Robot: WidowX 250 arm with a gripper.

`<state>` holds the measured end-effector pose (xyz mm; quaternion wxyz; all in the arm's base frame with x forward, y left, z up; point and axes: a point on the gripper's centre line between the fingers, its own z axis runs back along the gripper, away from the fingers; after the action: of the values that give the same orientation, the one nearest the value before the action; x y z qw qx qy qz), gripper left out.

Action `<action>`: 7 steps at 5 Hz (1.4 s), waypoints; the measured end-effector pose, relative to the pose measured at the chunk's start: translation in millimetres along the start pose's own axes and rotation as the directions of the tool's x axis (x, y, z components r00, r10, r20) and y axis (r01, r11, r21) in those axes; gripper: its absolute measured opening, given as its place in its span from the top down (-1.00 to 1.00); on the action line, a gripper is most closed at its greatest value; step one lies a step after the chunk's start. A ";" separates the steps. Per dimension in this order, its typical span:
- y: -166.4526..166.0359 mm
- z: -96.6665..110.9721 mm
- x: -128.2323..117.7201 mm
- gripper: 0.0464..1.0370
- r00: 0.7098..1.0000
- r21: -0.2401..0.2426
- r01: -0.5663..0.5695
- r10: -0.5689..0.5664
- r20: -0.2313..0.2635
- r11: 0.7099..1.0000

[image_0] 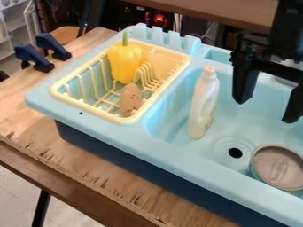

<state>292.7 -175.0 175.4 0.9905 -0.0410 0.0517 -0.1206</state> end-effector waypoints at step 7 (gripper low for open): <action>86.7 39.4 -0.9 -0.93 0.981 0.027 -0.192 0.191 0.034 0.981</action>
<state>316.6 -88.2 206.4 0.9987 -0.0228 0.0381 -0.0250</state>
